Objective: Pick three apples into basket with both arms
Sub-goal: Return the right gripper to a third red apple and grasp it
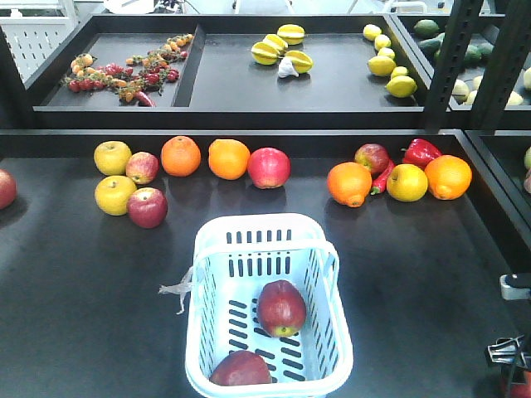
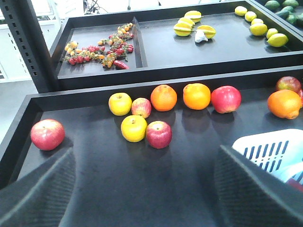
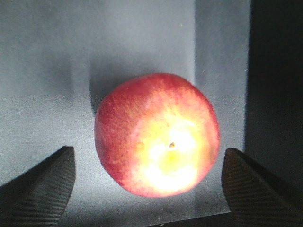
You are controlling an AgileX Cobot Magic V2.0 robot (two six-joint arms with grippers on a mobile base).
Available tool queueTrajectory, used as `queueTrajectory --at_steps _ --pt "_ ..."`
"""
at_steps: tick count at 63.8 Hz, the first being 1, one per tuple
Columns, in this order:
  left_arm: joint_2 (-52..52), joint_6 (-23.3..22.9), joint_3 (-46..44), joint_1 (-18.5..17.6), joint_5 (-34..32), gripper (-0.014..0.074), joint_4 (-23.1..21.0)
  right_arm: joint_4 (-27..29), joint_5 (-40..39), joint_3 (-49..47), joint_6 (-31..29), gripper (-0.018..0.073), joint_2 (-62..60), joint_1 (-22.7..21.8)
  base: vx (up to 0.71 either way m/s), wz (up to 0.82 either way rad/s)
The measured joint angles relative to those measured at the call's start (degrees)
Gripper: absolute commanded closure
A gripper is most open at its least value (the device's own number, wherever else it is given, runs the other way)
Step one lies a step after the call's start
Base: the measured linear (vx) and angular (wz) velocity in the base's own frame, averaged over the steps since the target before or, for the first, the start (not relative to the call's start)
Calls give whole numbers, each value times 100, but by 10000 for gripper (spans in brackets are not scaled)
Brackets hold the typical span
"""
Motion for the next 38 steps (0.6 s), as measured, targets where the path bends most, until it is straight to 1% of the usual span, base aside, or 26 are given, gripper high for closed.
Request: queueTrajectory --at_steps 6,23,38 --pt "0 0 0 0 0 27 0 -28 -83 0 28 -36 165 0 0 0" --pt "0 0 0 0 0 27 0 -339 -229 -68 54 -36 468 -40 0 0" --pt "0 0 0 0 0 27 0 -243 -406 -68 54 -36 623 -40 0 0"
